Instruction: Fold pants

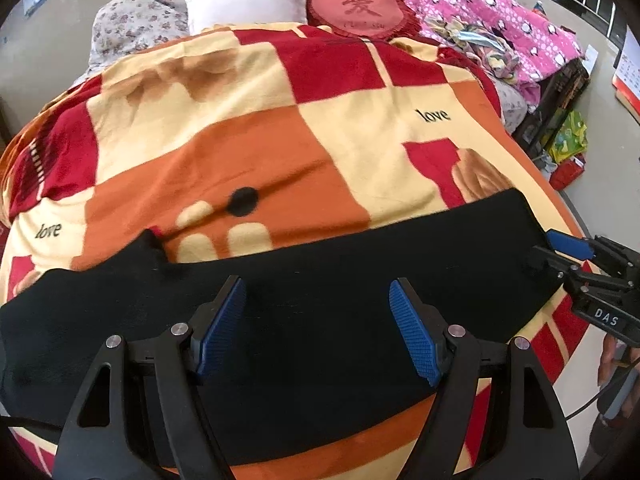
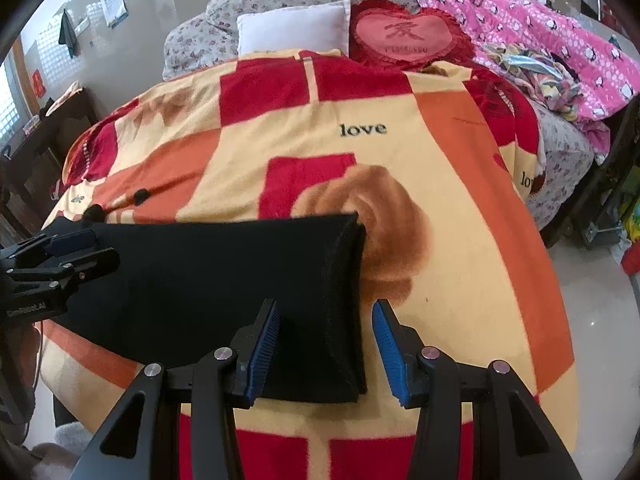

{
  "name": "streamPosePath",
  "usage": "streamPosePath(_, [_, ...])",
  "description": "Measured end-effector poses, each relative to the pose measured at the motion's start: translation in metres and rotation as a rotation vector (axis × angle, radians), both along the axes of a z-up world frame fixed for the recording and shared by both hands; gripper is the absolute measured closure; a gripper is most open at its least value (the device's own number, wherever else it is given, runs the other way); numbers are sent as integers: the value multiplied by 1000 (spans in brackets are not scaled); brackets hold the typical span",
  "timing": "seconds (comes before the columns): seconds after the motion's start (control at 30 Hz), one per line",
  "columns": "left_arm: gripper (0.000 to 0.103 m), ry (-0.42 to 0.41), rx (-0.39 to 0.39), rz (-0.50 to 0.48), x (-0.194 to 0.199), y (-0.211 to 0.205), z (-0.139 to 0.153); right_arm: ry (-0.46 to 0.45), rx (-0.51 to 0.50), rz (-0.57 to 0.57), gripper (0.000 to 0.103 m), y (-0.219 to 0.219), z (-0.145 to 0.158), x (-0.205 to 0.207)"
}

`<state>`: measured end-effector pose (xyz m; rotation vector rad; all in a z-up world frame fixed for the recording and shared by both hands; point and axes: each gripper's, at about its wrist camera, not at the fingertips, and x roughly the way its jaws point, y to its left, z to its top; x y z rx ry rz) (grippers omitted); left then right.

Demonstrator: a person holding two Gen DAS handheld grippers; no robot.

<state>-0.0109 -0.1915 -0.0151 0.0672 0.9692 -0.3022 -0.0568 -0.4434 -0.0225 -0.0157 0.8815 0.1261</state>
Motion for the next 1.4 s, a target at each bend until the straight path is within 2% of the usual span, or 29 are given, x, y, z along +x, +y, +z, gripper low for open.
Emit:
streamPosePath(0.17, [28,-15,-36,49,1,20,9,-43,-46,1,57,10,15,5])
streamPosePath(0.3, [28,-17,-40,67,1,28,9,-57,-37,14,57,18,22,9])
streamPosePath(0.5, [28,-16,-38,42,-1,27,7,-39,-48,38,57,28,20,9])
streamPosePath(0.8, [28,-10,-48,2,-4,16,6,-17,22,20,57,19,17,5])
streamPosePath(1.1, [28,-5,-56,-31,-2,6,8,-4,-9,28,57,23,11,3])
streamPosePath(1.4, [28,22,-41,-45,1,-6,1,20,26,10,57,11,7,2])
